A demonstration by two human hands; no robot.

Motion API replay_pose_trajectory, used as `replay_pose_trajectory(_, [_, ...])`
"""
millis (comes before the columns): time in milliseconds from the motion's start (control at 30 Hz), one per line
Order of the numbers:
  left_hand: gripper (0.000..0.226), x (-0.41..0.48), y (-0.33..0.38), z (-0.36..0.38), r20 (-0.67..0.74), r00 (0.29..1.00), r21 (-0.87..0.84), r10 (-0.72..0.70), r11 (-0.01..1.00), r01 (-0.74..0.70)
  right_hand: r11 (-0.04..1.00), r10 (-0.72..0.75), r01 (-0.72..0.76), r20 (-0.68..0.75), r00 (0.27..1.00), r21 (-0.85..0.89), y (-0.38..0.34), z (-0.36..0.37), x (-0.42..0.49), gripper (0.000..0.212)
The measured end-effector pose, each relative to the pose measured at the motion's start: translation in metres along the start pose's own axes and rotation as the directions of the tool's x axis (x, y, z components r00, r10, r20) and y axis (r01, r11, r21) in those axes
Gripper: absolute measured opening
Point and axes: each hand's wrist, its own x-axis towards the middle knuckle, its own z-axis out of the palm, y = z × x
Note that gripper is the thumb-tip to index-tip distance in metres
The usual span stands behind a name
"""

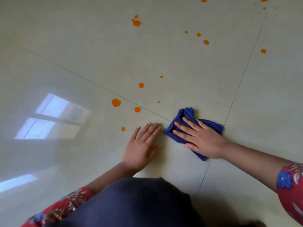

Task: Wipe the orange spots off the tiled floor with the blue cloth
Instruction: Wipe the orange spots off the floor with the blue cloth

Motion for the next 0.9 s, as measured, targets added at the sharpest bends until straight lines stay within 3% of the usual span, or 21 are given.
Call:
replay_pose_trajectory(67, [0.058, -0.003, -0.011, -0.002, -0.056, 0.998, -0.011, 0.036, 0.999, -0.037, 1.000, 0.010, -0.010, -0.020, 1.000, -0.003, 0.006, 0.000, 0.001, 0.061])
replay_pose_trajectory(167, [0.055, -0.009, -0.032, -0.007, -0.141, 0.988, -0.009, 0.069, 0.997, -0.071, 0.943, 0.309, -0.292, -0.089, 0.947, 0.160, -0.003, -0.004, 0.024, 0.062])
replay_pose_trajectory(267, [0.054, -0.012, -0.061, -0.009, -0.217, 0.976, -0.010, 0.002, 1.000, -0.004, 0.919, 0.384, -0.359, -0.163, 0.909, 0.163, -0.029, -0.001, 0.045, 0.058])
replay_pose_trajectory(333, [0.055, -0.016, -0.079, -0.012, -0.260, 0.959, -0.027, -0.116, 0.993, 0.113, 0.942, 0.330, -0.304, -0.229, 0.916, 0.142, -0.039, 0.007, 0.041, 0.055])
replay_pose_trajectory(467, [0.057, -0.032, -0.105, -0.019, -0.285, 0.889, -0.111, -0.358, 0.934, 0.340, 0.998, 0.025, -0.004, -0.301, 0.953, 0.069, -0.077, 0.020, 0.021, 0.056])
replay_pose_trajectory(567, [0.058, -0.034, -0.109, -0.020, -0.282, 0.827, -0.182, -0.486, 0.873, 0.452, 0.984, -0.168, 0.178, -0.294, 0.941, 0.009, -0.093, 0.011, 0.048, 0.050])
replay_pose_trajectory(633, [0.058, -0.032, -0.109, -0.018, -0.271, 0.810, -0.178, -0.520, 0.854, 0.489, 0.986, -0.163, 0.167, -0.306, 0.938, -0.012, -0.086, 0.000, 0.079, 0.052])
replay_pose_trajectory(800, [0.057, -0.031, -0.109, -0.016, -0.267, 0.814, -0.170, -0.516, 0.856, 0.488, 0.976, 0.192, -0.144, -0.335, 0.922, 0.163, -0.087, -0.002, 0.073, 0.055])
replay_pose_trajectory(833, [0.056, -0.030, -0.108, -0.016, -0.276, 0.809, -0.179, -0.519, 0.855, 0.488, 0.985, 0.148, -0.107, -0.340, 0.929, 0.137, -0.099, 0.002, 0.064, 0.056])
replay_pose_trajectory(900, [0.054, -0.029, -0.109, -0.016, -0.305, 0.798, -0.198, -0.520, 0.854, 0.481, 0.993, -0.077, 0.102, -0.319, 0.945, 0.060, -0.125, 0.005, 0.061, 0.058])
